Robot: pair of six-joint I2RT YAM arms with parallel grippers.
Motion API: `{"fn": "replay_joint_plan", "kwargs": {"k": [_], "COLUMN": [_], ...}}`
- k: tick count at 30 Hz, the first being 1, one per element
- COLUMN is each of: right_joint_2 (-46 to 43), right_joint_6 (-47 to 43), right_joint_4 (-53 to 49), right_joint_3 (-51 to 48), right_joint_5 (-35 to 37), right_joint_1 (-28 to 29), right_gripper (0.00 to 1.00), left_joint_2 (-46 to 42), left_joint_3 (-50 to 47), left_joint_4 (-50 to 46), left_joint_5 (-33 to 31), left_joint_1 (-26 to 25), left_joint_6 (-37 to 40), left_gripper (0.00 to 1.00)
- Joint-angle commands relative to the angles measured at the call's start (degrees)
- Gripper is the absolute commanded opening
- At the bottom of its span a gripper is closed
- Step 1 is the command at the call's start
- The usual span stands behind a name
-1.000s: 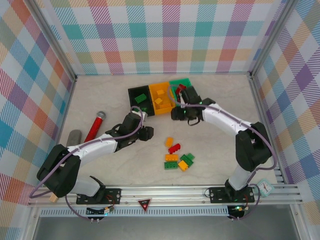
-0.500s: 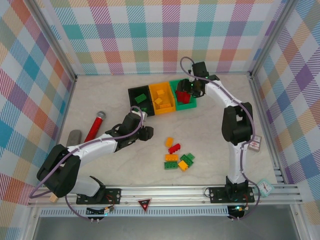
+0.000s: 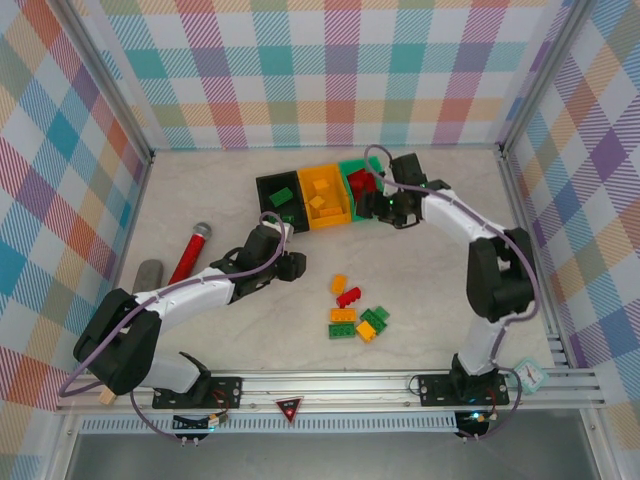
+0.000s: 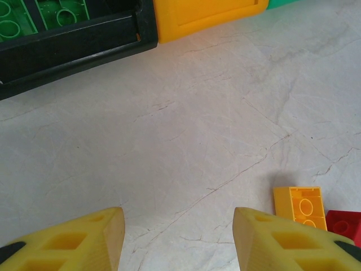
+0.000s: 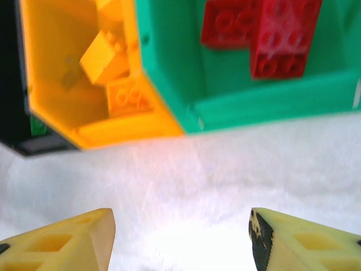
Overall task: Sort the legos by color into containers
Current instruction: Place the lego in the container, then pick up the lego from the center of the table.
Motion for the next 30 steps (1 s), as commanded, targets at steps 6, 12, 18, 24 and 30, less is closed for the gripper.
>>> {"fn": "replay_joint_plan", "kwargs": {"k": [6, 12, 18, 24, 30], "right_joint_2": [-9.4, -9.3, -5.8, -2.1, 1.4], "right_joint_6": [-1.6, 1.1, 3.1, 4.4, 4.7], "right_joint_4": [-0.1, -1.1, -3.7, -3.7, -3.7], "right_joint_3": [-14.0, -15.9, -14.5, -13.3, -10.7], "right_joint_5": [-1.5, 4.1, 10.0, 12.2, 12.7], "right_joint_1": [5.8, 14.9, 21.6, 24.9, 25.7], "right_gripper": [0.64, 0.64, 0.64, 0.64, 0.64], "left_joint_2": [-0.1, 0.1, -0.7, -1.1, -0.8], "left_joint_3": [0.6, 0.0, -0.9, -1.3, -1.2], "left_joint_4": [-0.5, -0.1, 0.7, 0.9, 1.1], "left_joint_5": [-0.2, 1.0, 3.5, 4.3, 5.1], "left_joint_1": [1.2, 3.4, 5.8, 6.4, 6.3], "left_joint_6": [-0.2, -1.1, -2.3, -2.8, -3.0], "left_gripper": [0.53, 0.53, 0.53, 0.53, 0.53]}}
